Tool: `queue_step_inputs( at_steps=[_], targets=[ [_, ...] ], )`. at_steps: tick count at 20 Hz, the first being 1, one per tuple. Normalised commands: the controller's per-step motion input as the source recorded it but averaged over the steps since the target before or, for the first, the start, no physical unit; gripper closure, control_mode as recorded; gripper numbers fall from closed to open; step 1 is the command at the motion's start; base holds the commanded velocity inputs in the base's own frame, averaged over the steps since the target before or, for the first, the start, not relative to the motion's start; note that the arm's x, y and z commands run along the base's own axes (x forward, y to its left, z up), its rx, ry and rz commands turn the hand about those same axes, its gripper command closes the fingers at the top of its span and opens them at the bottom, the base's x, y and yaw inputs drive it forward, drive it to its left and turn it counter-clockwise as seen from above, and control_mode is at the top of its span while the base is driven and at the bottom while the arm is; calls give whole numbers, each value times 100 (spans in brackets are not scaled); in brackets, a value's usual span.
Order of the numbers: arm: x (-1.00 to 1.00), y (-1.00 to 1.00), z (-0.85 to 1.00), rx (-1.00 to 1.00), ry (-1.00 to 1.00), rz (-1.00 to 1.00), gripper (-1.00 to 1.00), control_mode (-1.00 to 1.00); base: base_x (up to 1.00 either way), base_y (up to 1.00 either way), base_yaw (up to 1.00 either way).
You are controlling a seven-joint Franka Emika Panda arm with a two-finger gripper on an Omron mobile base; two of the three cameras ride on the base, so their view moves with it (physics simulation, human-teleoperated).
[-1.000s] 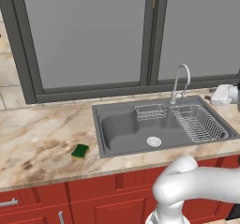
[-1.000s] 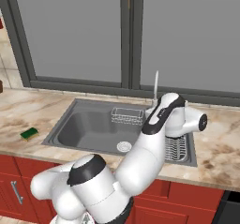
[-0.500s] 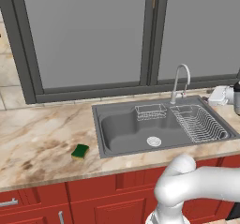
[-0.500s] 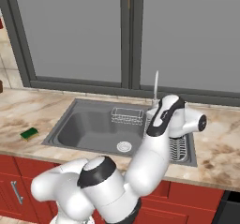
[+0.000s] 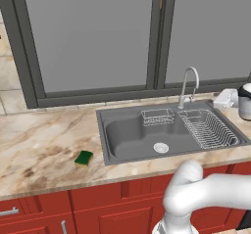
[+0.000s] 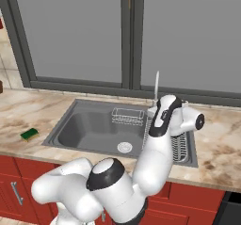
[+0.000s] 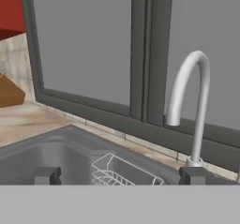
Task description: Soak the sponge with water for a few seconds and then drop it inside the sink.
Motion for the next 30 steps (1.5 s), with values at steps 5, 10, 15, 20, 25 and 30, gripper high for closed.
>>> queue_step_inputs(
  at_steps=[5, 10, 15, 20, 25, 30],
  targets=[
    [18, 0, -2, 0, 0, -3, -100, -100, 0, 0, 0],
    [18, 0, -10, 0, 0, -1, -100, -100, 0, 0, 0],
    [26, 0, -16, 0, 0, -1, -100, -100, 0, 0, 0],
    [24, -9, -15, 0, 0, 0, -100, -100, 0, 0, 0],
    [13, -30, -10, 0, 0, 0, -100, -100, 0, 0, 0],
    [14, -30, -1, 0, 0, 0, -100, -100, 0, 0, 0]
  ],
)
